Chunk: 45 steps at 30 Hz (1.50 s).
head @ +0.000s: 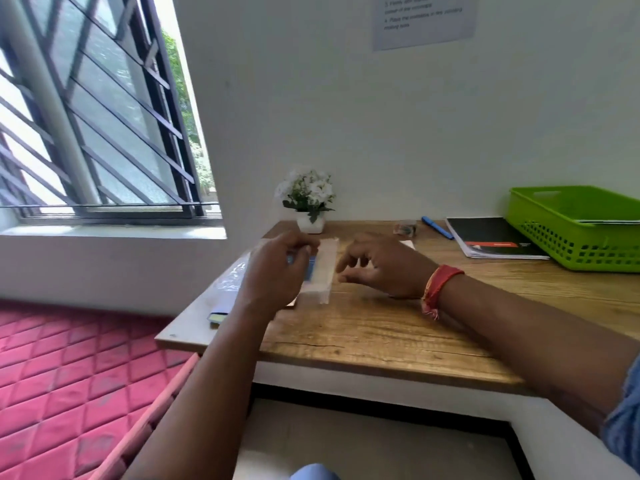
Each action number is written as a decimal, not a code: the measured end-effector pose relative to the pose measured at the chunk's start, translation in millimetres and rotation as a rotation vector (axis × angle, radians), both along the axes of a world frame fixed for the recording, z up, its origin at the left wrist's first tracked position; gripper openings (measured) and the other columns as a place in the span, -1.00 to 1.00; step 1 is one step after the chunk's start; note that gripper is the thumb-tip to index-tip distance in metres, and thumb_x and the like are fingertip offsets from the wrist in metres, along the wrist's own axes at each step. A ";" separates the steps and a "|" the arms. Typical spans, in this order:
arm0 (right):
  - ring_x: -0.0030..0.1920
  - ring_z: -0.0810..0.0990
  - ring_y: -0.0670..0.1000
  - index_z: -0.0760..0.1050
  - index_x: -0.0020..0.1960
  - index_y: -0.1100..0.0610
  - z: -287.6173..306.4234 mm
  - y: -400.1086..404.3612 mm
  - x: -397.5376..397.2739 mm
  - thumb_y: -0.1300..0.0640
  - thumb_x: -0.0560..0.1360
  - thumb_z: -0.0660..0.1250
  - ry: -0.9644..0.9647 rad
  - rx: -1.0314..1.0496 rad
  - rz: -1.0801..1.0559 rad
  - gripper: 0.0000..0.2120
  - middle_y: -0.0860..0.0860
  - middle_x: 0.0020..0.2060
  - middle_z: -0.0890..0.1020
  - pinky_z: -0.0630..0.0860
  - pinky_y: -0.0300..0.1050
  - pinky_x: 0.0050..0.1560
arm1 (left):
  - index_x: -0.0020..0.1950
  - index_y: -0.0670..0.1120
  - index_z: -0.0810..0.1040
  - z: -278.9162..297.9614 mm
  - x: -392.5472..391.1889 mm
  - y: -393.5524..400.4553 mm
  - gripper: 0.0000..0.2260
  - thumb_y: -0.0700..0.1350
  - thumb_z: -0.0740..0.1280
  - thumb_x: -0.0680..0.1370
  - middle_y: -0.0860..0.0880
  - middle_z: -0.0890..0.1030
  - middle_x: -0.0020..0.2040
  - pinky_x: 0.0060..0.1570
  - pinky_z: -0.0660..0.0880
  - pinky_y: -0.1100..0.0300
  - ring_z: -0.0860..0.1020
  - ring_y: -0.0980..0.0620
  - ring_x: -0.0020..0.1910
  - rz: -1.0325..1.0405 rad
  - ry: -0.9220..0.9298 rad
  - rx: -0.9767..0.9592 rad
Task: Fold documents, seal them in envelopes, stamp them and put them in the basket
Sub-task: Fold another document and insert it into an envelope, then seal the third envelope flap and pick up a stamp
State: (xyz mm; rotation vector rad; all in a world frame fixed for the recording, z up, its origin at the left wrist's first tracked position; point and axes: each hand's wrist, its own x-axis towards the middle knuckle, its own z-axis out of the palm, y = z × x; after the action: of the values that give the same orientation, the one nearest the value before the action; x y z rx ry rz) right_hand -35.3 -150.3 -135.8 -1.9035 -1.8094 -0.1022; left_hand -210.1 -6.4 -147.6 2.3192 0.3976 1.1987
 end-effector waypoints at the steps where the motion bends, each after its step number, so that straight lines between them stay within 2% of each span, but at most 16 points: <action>1: -0.04 0.52 -0.15 0.65 0.10 -0.09 0.3 6.4 -16.8 -0.13 0.50 0.43 -0.013 -0.023 0.048 -0.78 -0.14 -0.01 0.55 0.48 -0.20 -0.05 | 0.02 0.07 0.67 -3.9 -15.3 2.2 -0.81 -0.19 0.33 0.56 0.18 0.70 -0.09 0.04 0.56 0.21 0.64 0.23 -0.06 0.031 -0.021 0.007; 5: 0.24 0.45 -0.11 0.57 0.31 -0.09 -7.4 28.1 -73.6 -0.22 0.52 0.35 -0.147 -0.102 0.205 -0.58 -0.08 0.25 0.53 0.39 -0.21 0.21 | -0.02 0.07 0.67 -21.7 -63.8 5.8 -0.79 -0.22 0.32 0.56 0.21 0.71 -0.15 0.06 0.55 0.21 0.66 0.25 -0.08 0.191 -0.149 -0.054; 7: 0.33 0.41 -0.07 0.54 0.34 -0.07 -14.5 37.1 -89.9 -0.29 0.54 0.26 -0.294 -0.101 0.205 -0.53 -0.06 0.33 0.51 0.37 -0.10 0.32 | -0.03 0.07 0.68 -28.1 -75.6 6.5 -0.74 -0.27 0.30 0.55 0.20 0.71 -0.13 0.09 0.57 0.18 0.66 0.23 -0.06 0.225 -0.191 -0.155; 9: 0.36 0.42 -0.02 0.54 0.34 -0.05 -17.7 43.3 -99.4 -0.30 0.57 0.18 -0.393 -0.087 0.169 -0.52 -0.05 0.35 0.51 0.39 0.04 0.35 | -0.03 0.07 0.68 -29.1 -81.1 7.5 -0.64 -0.35 0.24 0.50 0.17 0.72 -0.09 0.13 0.57 0.16 0.67 0.21 -0.03 0.204 -0.176 -0.236; 12: 0.38 0.41 -0.01 0.52 0.37 -0.06 -12.7 48.3 -109.0 -0.25 0.59 0.18 -0.405 -0.076 0.142 -0.55 -0.06 0.37 0.49 0.38 0.04 0.36 | -0.03 0.04 0.68 -27.5 -85.8 8.5 -0.51 -0.41 0.13 0.33 0.11 0.72 -0.07 0.17 0.57 0.17 0.65 0.22 0.00 0.182 -0.169 -0.331; 15: 0.35 0.45 -0.02 0.58 0.30 -0.06 -11.7 53.6 -118.0 -0.16 0.63 0.17 -0.479 -0.066 0.153 -0.64 -0.08 0.33 0.54 0.39 0.00 0.34 | -0.05 -0.01 0.68 -25.6 -88.1 9.7 -0.53 -0.37 0.12 0.27 0.06 0.73 -0.11 0.14 0.57 0.18 0.65 0.21 -0.04 0.182 -0.223 -0.432; 18: 0.20 0.58 -0.02 0.65 0.16 -0.01 -15.3 57.5 -124.6 -0.10 0.63 0.18 -0.524 -0.027 0.158 -0.67 -0.10 0.20 0.64 0.47 -0.03 0.23 | -0.09 -0.04 0.69 -23.6 -89.4 7.8 -0.55 -0.34 0.12 0.25 0.05 0.73 -0.15 0.06 0.57 0.21 0.65 0.22 -0.11 0.188 -0.256 -0.487; 22: 0.09 0.62 -0.02 0.67 0.11 0.00 -16.4 57.6 -129.3 -0.10 0.60 0.21 -0.446 -0.026 0.130 -0.69 -0.08 0.10 0.68 0.54 -0.01 0.13 | -0.15 -0.02 0.68 -24.5 -92.2 11.3 -0.59 -0.31 0.11 0.25 0.07 0.73 -0.19 0.09 0.59 0.12 0.66 0.17 -0.11 0.209 -0.300 -0.556; 27: 0.08 0.61 -0.01 0.59 0.27 0.00 -16.9 52.6 -142.2 -0.28 0.57 0.16 -0.283 -0.070 0.074 -0.52 -0.04 0.11 0.67 0.54 -0.04 0.08 | -0.18 0.00 0.67 -25.2 -90.1 10.5 -0.60 -0.32 0.10 0.27 0.11 0.72 -0.20 0.13 0.58 0.08 0.66 0.14 -0.07 0.233 -0.262 -0.601; 30: 0.06 0.57 -0.04 0.66 0.09 -0.01 -15.7 53.5 -153.4 -0.38 0.51 0.11 -0.354 -0.149 0.018 -0.45 -0.08 0.06 0.62 0.52 -0.01 0.09 | -0.18 0.00 0.66 -23.6 -89.5 8.4 -0.61 -0.32 0.11 0.30 0.12 0.71 -0.19 0.12 0.58 0.11 0.65 0.16 -0.07 0.251 -0.249 -0.594; 33: 0.03 0.56 -0.02 0.64 0.09 -0.04 -9.0 51.3 -165.1 -0.55 0.36 0.01 -0.347 -0.238 -0.047 -0.26 -0.07 0.01 0.57 0.51 -0.01 0.08 | -0.15 -0.01 0.66 -20.4 -93.7 3.3 -0.62 -0.35 0.13 0.33 0.12 0.69 -0.17 0.06 0.55 0.19 0.62 0.19 -0.08 0.282 -0.260 -0.592; 35: 0.01 0.53 0.00 0.61 0.11 -0.06 -6.8 47.2 -175.4 -0.53 0.36 0.14 -0.448 -0.283 -0.051 -0.34 -0.06 -0.02 0.53 0.51 0.00 0.06 | -0.12 -0.02 0.66 -17.2 -97.0 0.3 -0.62 -0.36 0.13 0.36 0.12 0.68 -0.14 0.01 0.51 0.26 0.60 0.22 -0.08 0.277 -0.268 -0.615; 38: 0.01 0.52 0.02 0.61 0.11 -0.04 -11.0 40.8 -191.7 -0.32 0.45 0.33 -0.520 -0.212 -0.038 -0.58 -0.04 -0.02 0.53 0.53 -0.03 0.01 | -0.08 -0.04 0.67 -13.2 -103.2 -2.0 -0.63 -0.35 0.14 0.41 0.09 0.67 -0.09 -0.05 0.46 0.29 0.59 0.14 -0.06 0.237 -0.318 -0.684; 42: -0.10 0.59 -0.05 0.67 0.03 -0.05 -7.6 34.7 -204.9 -0.11 0.56 0.30 -0.303 -0.102 -0.065 -0.77 -0.09 -0.10 0.61 0.55 -0.09 -0.13 | 0.00 -0.02 0.65 -15.4 -110.7 -6.1 -0.75 -0.22 0.20 0.53 0.04 0.62 -0.20 -0.13 0.47 0.16 0.55 0.08 -0.25 0.253 -0.452 -0.707; 43: -0.15 0.60 -0.07 0.69 -0.02 -0.03 -4.2 34.2 -205.9 -0.08 0.56 0.30 -0.234 -0.080 -0.072 -0.78 -0.10 -0.16 0.63 0.56 -0.10 -0.16 | 0.03 0.01 0.63 -15.4 -111.6 -8.5 -0.80 -0.14 0.22 0.55 0.00 0.63 -0.15 -0.09 0.49 0.13 0.58 0.06 -0.20 0.266 -0.473 -0.680; 45: -0.20 0.61 -0.08 0.69 -0.08 0.01 2.8 35.1 -205.8 -0.03 0.55 0.30 -0.100 -0.031 -0.096 -0.79 -0.10 -0.22 0.67 0.57 -0.10 -0.15 | 0.10 0.07 0.57 -14.7 -110.8 -11.2 -0.82 -0.01 0.22 0.57 -0.04 0.60 0.09 0.14 0.48 0.06 0.59 -0.04 0.08 0.305 -0.517 -0.647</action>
State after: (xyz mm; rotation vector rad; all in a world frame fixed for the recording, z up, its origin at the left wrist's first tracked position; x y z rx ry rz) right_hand -241.2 -115.2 -133.0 -2.0400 -1.7930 -0.2066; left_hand -320.8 -17.6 -162.3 1.3776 0.8191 1.4795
